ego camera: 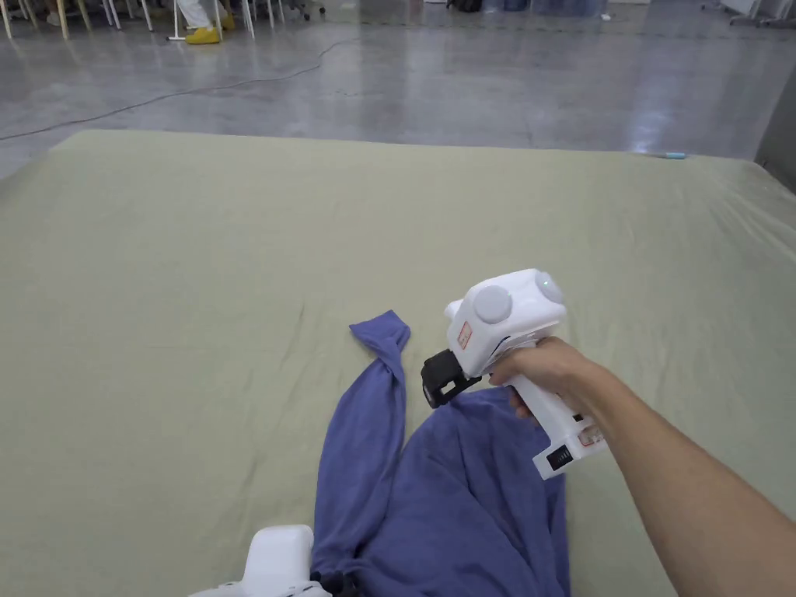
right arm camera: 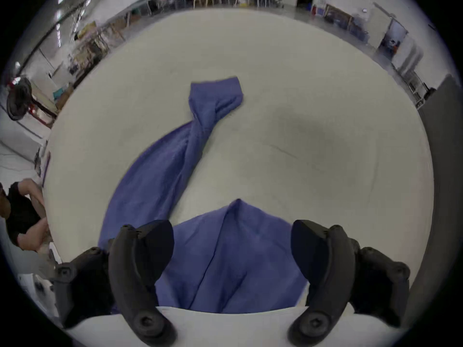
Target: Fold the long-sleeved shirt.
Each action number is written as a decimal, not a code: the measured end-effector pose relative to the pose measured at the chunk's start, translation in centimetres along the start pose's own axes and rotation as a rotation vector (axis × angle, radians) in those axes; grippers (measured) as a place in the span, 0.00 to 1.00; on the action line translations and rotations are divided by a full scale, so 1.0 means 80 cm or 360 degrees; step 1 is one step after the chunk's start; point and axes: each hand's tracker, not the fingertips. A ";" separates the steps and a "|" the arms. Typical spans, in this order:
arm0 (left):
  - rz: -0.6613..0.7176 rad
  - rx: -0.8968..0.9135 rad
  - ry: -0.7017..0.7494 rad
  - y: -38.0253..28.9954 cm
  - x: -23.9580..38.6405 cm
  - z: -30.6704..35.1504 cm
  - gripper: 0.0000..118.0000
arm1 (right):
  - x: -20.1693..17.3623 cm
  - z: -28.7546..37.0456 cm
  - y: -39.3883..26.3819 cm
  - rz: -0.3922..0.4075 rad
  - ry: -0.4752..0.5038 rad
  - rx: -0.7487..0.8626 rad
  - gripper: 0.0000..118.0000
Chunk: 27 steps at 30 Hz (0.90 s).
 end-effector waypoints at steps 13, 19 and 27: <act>0.0071 0.0025 0.0014 -0.002 -0.014 0.009 0.08 | -0.032 0.008 -0.008 0.0089 -0.0257 -0.0021 0.03; -0.0104 0.0256 0.0051 0.067 -0.009 0.057 0.08 | -0.007 0.183 -0.052 -0.0053 -0.0212 0.0436 0.03; -0.0305 0.0659 0.0151 0.227 0.017 0.144 0.08 | 0.027 0.423 -0.084 -0.0161 -0.0373 0.0973 0.03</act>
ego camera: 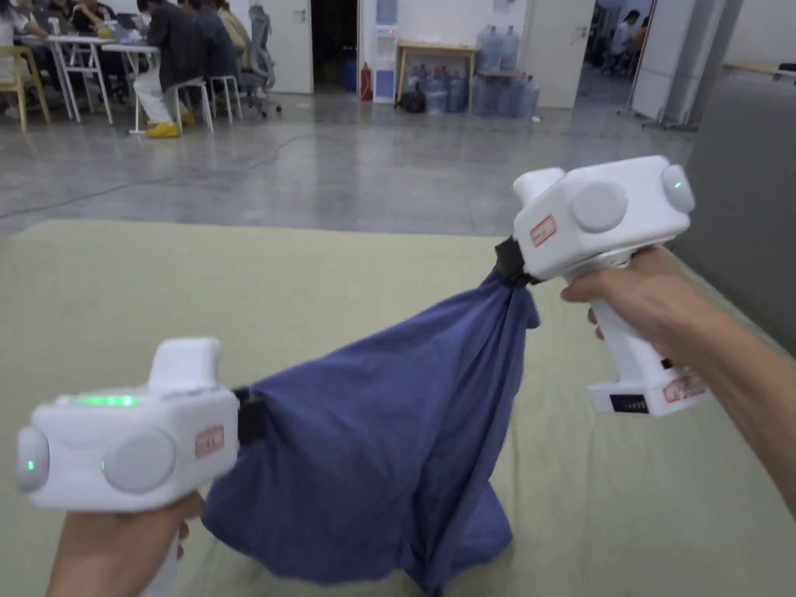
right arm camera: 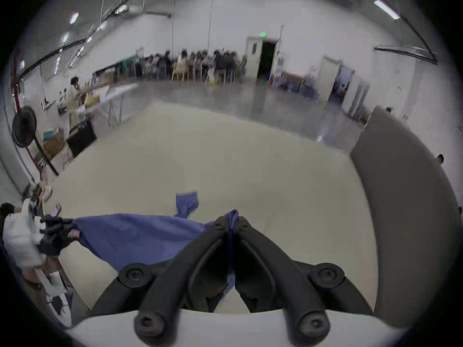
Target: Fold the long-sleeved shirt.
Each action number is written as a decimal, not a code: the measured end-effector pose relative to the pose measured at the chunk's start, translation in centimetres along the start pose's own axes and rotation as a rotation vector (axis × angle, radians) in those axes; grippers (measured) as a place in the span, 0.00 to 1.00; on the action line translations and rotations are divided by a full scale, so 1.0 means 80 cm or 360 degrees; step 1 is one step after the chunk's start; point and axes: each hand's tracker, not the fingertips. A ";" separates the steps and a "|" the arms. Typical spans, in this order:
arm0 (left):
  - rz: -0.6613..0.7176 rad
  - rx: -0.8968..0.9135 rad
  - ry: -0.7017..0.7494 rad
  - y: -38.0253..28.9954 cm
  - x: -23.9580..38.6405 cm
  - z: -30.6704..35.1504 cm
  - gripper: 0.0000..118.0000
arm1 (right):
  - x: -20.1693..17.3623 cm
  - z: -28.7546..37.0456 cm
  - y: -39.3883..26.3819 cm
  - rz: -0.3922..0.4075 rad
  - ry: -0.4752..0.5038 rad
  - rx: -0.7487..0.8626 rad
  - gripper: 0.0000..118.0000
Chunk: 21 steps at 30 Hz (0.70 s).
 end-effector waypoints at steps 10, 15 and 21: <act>-0.0371 0.0332 0.0178 0.312 0.043 -0.016 0.08 | 0.068 0.056 0.156 -0.0201 -0.0250 0.0337 0.03; -0.0374 0.0369 0.0275 0.433 0.056 -0.036 0.08 | 0.097 0.060 0.233 -0.0335 -0.0354 0.0486 0.03; -0.0378 0.0460 0.0276 0.480 0.067 -0.048 0.08 | 0.110 0.069 0.276 -0.0391 -0.0365 0.0568 0.03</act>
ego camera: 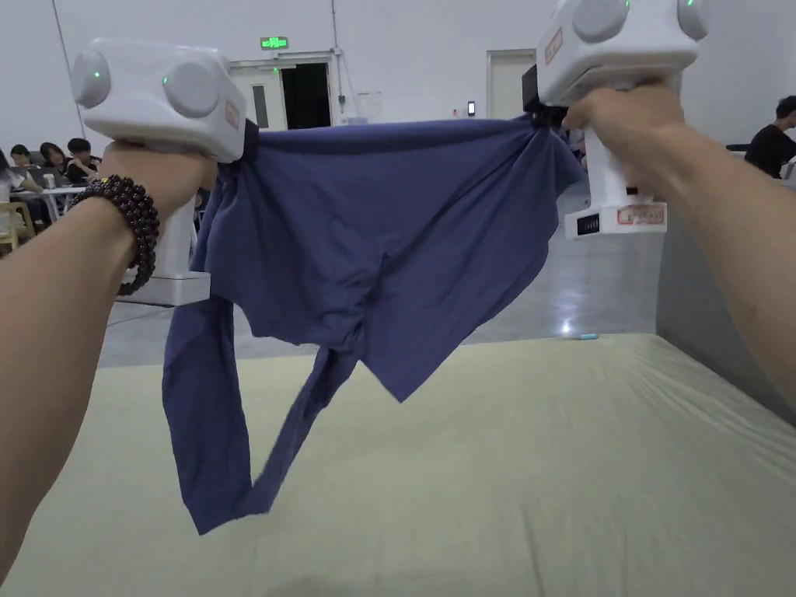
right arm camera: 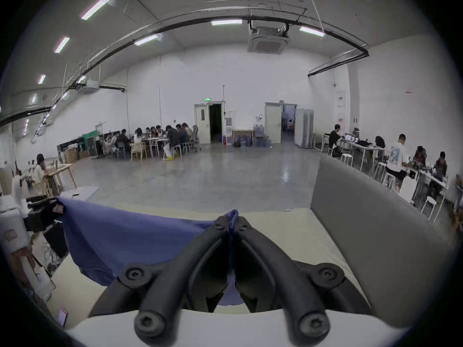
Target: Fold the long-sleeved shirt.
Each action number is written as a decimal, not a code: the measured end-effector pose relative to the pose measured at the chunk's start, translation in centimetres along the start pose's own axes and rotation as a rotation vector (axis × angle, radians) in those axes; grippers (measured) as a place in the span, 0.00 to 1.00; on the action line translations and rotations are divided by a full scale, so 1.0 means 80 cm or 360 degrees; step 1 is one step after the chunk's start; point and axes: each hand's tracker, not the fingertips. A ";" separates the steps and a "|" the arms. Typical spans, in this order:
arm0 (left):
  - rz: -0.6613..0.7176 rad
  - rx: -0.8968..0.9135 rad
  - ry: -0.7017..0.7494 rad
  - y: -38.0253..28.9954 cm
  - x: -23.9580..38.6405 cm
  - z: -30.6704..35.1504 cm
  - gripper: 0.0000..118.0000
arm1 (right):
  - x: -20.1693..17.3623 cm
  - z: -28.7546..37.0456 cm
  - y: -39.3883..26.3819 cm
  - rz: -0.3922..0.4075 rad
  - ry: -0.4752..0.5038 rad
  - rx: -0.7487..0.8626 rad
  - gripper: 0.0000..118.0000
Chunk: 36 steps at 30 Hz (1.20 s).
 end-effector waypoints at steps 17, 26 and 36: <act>0.0064 -0.0425 -0.0224 -0.318 0.054 -0.038 0.08 | 0.036 -0.057 -0.309 -0.0157 0.0127 -0.0376 0.03; 0.0179 -0.0530 -0.0276 -0.571 0.070 0.170 0.08 | 0.065 0.163 -0.556 -0.0069 0.0314 -0.0562 0.03; 0.0149 -0.0837 -0.0321 -0.763 0.110 0.345 0.08 | 0.063 0.314 -0.798 -0.0103 0.0176 -0.1075 0.03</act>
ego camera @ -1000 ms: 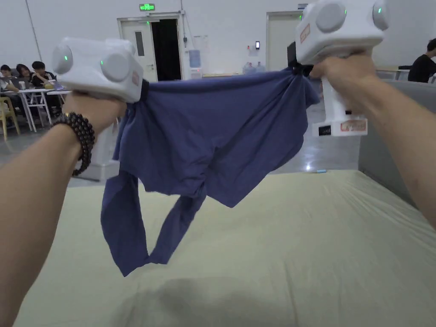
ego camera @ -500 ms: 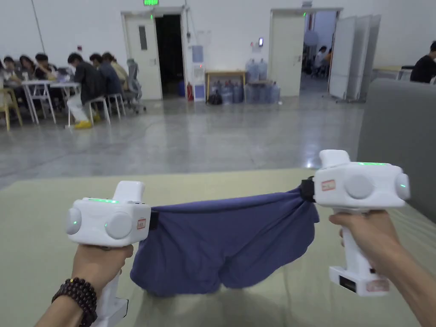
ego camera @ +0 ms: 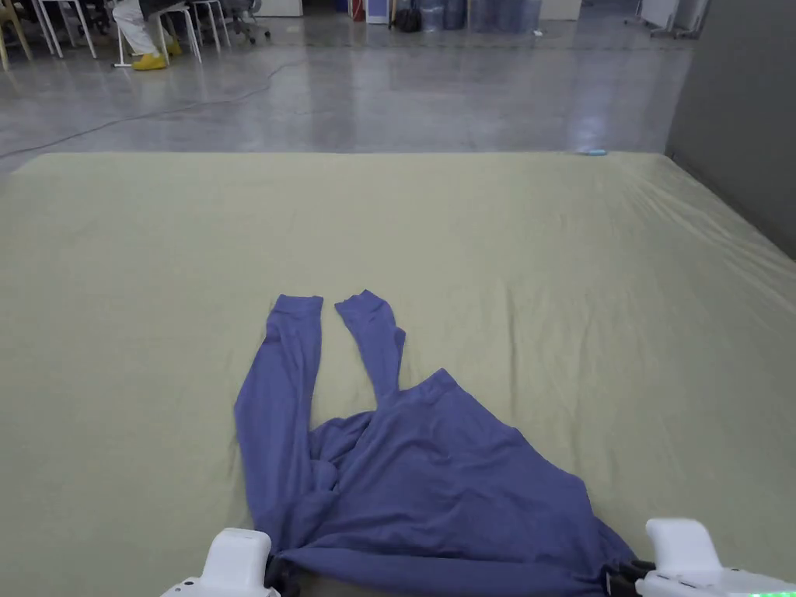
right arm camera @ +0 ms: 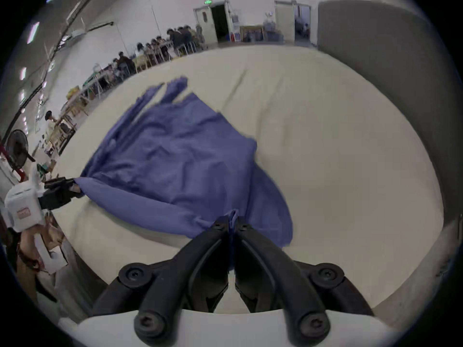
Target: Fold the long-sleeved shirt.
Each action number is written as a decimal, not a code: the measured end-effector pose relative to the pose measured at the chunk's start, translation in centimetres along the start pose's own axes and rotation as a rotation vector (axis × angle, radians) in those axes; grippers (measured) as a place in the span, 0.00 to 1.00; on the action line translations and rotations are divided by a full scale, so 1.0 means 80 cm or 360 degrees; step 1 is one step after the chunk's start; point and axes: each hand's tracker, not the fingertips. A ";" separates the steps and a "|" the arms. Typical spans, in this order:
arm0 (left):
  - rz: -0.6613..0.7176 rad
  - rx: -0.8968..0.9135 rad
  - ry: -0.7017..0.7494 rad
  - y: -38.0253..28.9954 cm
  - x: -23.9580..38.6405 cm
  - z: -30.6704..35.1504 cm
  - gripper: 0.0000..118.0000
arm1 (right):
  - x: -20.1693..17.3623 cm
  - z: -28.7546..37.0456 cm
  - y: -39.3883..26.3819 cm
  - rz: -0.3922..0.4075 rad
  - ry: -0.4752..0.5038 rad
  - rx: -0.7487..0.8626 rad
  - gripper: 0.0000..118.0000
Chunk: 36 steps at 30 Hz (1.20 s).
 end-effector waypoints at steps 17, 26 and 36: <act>0.0323 0.0124 -0.0022 0.060 -0.064 0.074 0.00 | -0.016 0.084 0.076 -0.0002 -0.0012 0.0253 0.02; 0.0446 -0.0026 -0.0074 0.067 -0.058 0.005 0.96 | -0.034 0.073 0.067 0.0047 -0.0006 0.0194 0.02; 0.0320 -0.0192 -0.0032 0.071 -0.030 -0.074 0.06 | -0.042 0.036 0.101 0.0118 -0.0006 0.0078 0.02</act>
